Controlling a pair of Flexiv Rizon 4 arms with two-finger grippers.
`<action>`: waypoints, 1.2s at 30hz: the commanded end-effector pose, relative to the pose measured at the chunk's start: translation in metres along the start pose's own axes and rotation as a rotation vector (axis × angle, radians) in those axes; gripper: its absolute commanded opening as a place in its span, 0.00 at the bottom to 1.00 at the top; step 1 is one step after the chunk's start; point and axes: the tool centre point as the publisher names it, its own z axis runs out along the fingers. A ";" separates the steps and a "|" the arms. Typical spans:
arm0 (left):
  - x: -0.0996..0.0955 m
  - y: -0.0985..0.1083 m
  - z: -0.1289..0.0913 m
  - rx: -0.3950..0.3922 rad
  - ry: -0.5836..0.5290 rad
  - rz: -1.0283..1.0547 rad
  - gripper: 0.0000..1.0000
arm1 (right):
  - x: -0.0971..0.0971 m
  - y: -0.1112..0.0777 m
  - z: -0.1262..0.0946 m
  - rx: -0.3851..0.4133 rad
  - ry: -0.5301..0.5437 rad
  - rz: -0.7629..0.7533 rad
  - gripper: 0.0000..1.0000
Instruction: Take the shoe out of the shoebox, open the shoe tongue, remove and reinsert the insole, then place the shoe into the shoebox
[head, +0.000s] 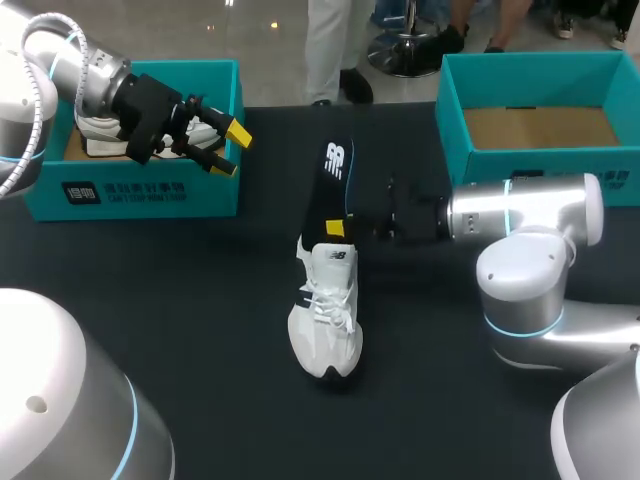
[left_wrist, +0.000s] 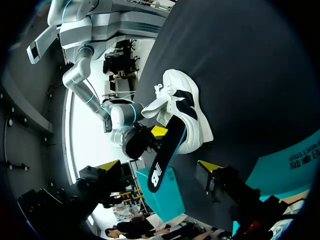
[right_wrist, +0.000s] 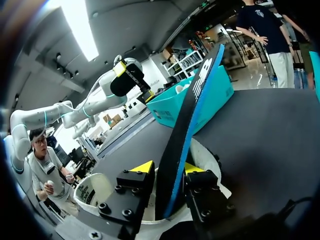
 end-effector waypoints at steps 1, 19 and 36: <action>0.000 0.000 0.000 0.001 0.001 0.001 1.00 | -0.005 0.012 0.000 0.048 0.000 -0.005 0.23; 0.000 0.000 0.000 0.001 0.001 0.001 1.00 | 0.000 -0.009 -0.004 0.165 0.030 0.042 0.00; 0.000 0.000 0.000 0.001 0.001 0.001 1.00 | 0.017 -0.038 0.001 0.168 0.051 0.107 0.39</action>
